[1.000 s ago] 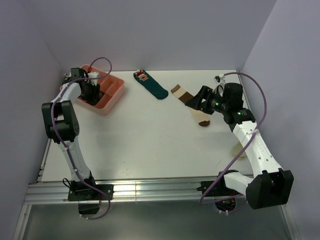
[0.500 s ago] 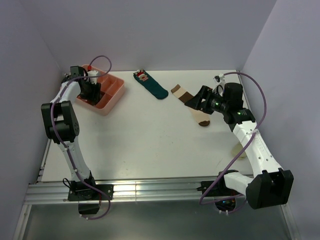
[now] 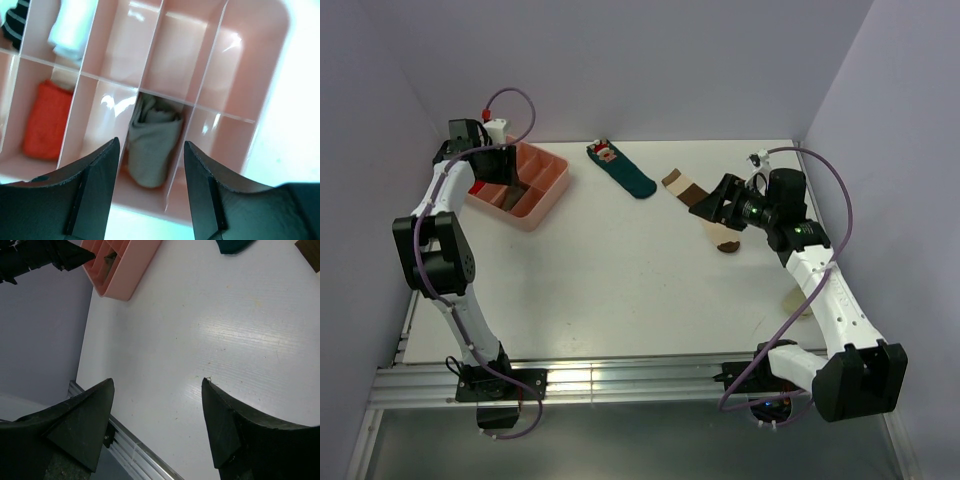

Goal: Roll the socks
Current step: Place the sock in the storage box.

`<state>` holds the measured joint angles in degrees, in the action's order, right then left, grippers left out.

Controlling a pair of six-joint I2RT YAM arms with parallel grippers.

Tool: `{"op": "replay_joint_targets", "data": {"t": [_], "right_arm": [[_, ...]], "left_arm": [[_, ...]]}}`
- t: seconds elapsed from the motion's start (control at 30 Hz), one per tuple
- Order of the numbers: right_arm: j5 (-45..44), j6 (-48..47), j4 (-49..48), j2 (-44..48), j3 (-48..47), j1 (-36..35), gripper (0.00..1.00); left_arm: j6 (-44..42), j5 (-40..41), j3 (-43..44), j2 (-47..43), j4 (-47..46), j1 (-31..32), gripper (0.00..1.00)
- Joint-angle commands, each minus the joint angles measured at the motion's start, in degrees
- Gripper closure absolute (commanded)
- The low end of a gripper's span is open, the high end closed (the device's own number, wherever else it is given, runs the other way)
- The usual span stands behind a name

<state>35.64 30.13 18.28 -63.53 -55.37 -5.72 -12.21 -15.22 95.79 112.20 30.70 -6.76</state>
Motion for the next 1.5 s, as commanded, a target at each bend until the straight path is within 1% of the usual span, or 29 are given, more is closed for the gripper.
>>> {"op": "replay_joint_targets", "data": {"t": [0.0,0.17,0.3,0.43,0.63,0.77,0.9,1.03,1.13,1.3,1.33,1.37,1.43,1.47], "right_arm": [[0.6,0.0,-2.5,2.1,0.7,0.5,0.23],[-0.4,-0.2,-1.9,2.4,1.0,0.5,0.23],[-0.6,-0.3,-1.7,2.7,1.2,0.6,0.23],[-0.9,-0.5,-1.1,3.1,1.1,0.6,0.23],[-1.4,-0.2,-0.6,3.6,1.7,0.6,0.23],[-1.4,-0.3,-0.4,3.9,1.8,0.6,0.23],[-1.4,-0.2,-0.2,4.0,1.7,0.8,0.23],[-2.1,-0.7,0.4,4.3,1.1,0.8,0.23],[-3.7,-1.7,1.8,4.5,-0.2,0.8,0.23],[-6.4,-2.5,3.2,5.2,-2.5,0.8,0.22],[-6.7,-2.4,3.4,5.3,-2.9,0.8,0.22],[-7.5,-2.5,3.4,5.5,-3.2,0.8,0.22],[-8.7,-2.6,3.5,6.0,-3.9,0.8,0.22],[-9.5,-2.7,3.7,6.4,-4.2,0.8,0.22]], "left_arm": [[2.5,-4.9,0.0,-0.4,-3.5,0.3,0.41],[3.7,-7.3,-1.1,1.4,-4.9,0.3,0.42],[4.2,-6.6,-2.4,3.1,-7.1,0.3,0.41],[4.3,-5.6,-1.3,5.4,-6.3,0.3,0.41],[4.5,-6.2,-1.5,7.9,-6.5,0.3,0.41],[4.3,-8.3,-1.1,10.0,-6.7,0.3,0.4],[3.9,-11.2,0.6,11.0,-4.9,0.3,0.39],[4.3,-10.4,-0.2,7.7,-5.0,0.3,0.38],[5.1,-8.3,-0.1,3.0,-4.3,0.3,0.38],[8.1,-4.5,1.2,-6.9,-3.5,0.3,0.38],[8.9,-1.9,1.1,-8.6,-3.6,0.3,0.37],[10.3,-1.3,1.1,-11.7,-3.5,0.3,0.37],[11.2,-0.2,0.8,-15.2,-3.2,0.3,0.35],[14.2,0.9,0.5,-19.2,-3.4,0.3,0.35]]}}
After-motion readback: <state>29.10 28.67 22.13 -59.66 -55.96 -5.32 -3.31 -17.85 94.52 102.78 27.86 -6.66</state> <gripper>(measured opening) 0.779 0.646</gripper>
